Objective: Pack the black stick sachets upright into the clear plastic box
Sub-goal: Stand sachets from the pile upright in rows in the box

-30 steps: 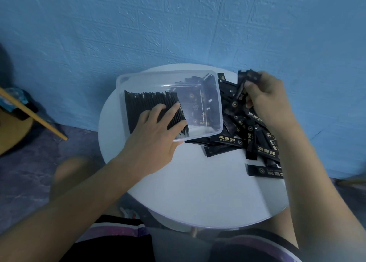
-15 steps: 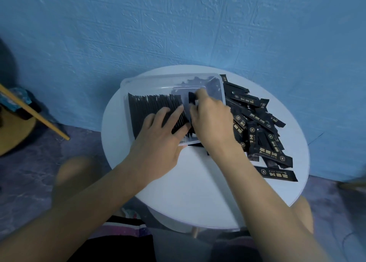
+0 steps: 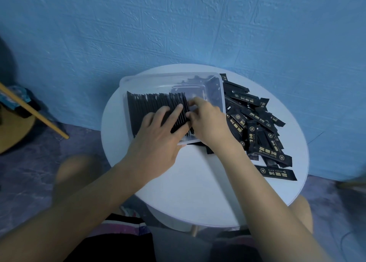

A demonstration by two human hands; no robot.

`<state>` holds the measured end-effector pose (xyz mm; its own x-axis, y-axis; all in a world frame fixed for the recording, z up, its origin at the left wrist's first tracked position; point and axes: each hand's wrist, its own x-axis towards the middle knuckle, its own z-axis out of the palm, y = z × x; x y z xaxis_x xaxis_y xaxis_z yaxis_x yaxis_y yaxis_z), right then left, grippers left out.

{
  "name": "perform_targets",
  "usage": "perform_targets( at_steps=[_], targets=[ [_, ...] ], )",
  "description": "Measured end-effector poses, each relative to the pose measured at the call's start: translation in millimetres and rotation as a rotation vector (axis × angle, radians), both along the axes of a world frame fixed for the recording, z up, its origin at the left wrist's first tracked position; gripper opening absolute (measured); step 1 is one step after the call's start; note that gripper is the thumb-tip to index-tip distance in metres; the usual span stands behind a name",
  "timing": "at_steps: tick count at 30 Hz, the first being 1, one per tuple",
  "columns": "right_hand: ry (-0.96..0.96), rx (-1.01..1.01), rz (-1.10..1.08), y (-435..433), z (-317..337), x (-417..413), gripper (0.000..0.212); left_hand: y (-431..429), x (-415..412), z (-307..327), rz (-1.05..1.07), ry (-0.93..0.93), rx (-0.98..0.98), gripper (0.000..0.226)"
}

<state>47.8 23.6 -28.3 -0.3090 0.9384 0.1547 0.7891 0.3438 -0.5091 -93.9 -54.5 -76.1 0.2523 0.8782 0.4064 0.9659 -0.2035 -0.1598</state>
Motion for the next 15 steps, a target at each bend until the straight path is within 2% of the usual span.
perform_targets(
  at_steps=[7, 15],
  targets=[
    [0.016, -0.104, 0.024, -5.8, 7.9, 4.3, 0.038, 1.6, -1.9, 3.9, -0.004, 0.048, -0.009, 0.049],
    [0.043, -0.123, 0.056, -5.7, 8.3, 5.3, 0.042, 10.2, -7.4, 13.1, -0.056, 0.090, -0.010, 0.050]
  ],
)
